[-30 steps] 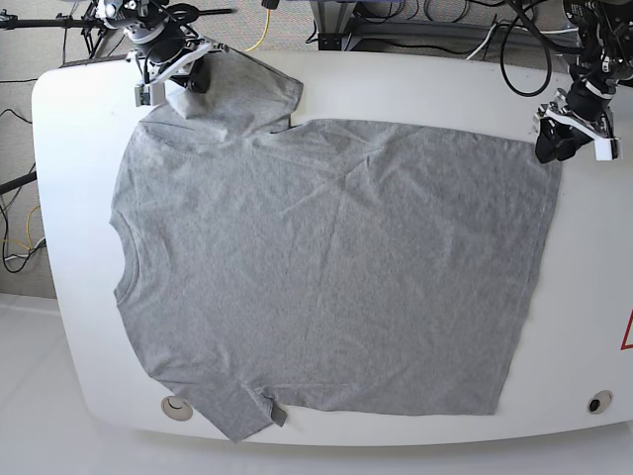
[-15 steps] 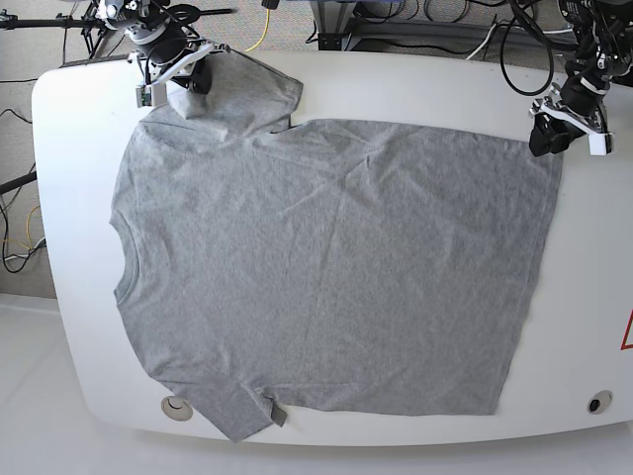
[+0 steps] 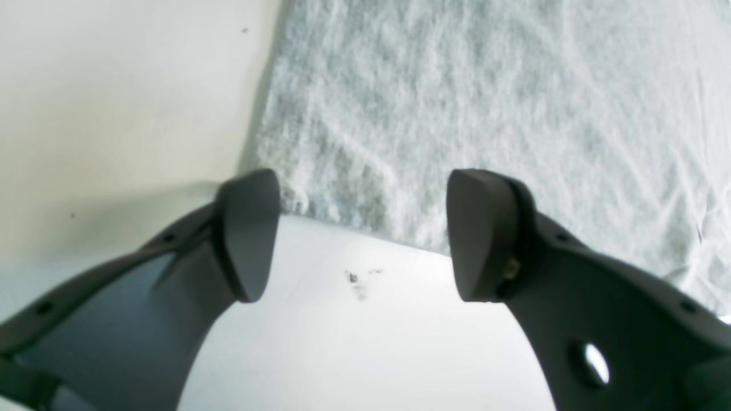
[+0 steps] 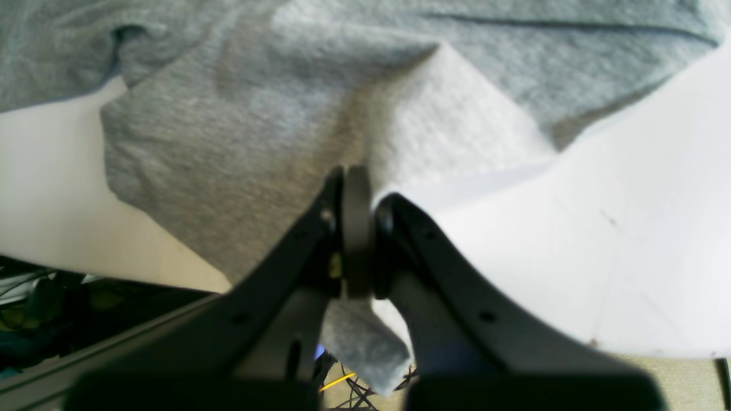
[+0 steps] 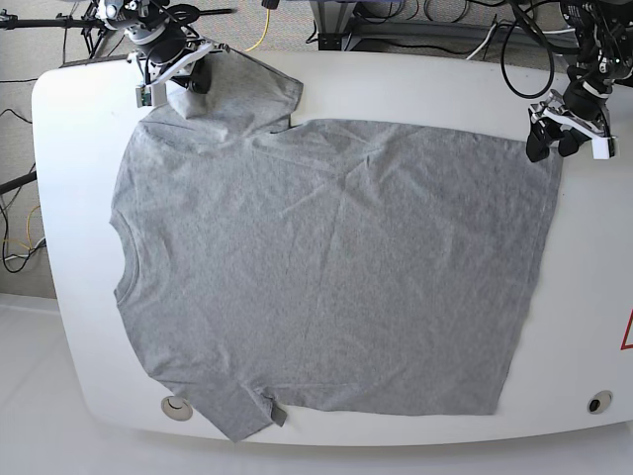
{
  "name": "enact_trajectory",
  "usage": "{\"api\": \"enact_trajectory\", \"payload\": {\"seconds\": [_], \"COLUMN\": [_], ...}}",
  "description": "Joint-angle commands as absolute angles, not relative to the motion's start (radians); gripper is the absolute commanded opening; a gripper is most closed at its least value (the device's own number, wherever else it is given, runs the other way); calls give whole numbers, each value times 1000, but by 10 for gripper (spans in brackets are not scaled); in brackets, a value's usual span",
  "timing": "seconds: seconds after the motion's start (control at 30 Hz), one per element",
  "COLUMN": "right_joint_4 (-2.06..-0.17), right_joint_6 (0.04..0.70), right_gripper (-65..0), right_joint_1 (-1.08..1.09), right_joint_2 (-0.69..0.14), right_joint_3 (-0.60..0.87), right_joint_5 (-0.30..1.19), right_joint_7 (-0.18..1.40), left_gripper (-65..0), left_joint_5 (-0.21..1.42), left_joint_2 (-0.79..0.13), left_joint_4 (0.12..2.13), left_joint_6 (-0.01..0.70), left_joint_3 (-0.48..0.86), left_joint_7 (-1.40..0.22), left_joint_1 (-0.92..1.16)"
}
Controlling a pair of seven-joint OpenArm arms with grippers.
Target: Fold the T-shirt properly
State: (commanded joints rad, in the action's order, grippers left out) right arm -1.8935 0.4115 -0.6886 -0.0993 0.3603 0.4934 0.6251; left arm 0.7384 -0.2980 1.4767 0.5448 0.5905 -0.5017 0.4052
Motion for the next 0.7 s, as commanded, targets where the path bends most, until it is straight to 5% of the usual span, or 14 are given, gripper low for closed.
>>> {"api": "enact_trajectory", "payload": {"seconds": [0.7], "right_joint_4": [-1900], "right_joint_6": [409], "right_gripper": [-650], "right_joint_1": [-685], "right_joint_2": [-100], "right_joint_3": [360], "right_joint_5": [502], "right_joint_7": [622], "left_gripper": [-318], "left_joint_5": [737], "left_joint_2": [-293], "left_joint_4": [1403], "left_joint_6": [508], "left_joint_3": [616], "left_joint_7": [-506], "left_joint_1": [366]}}
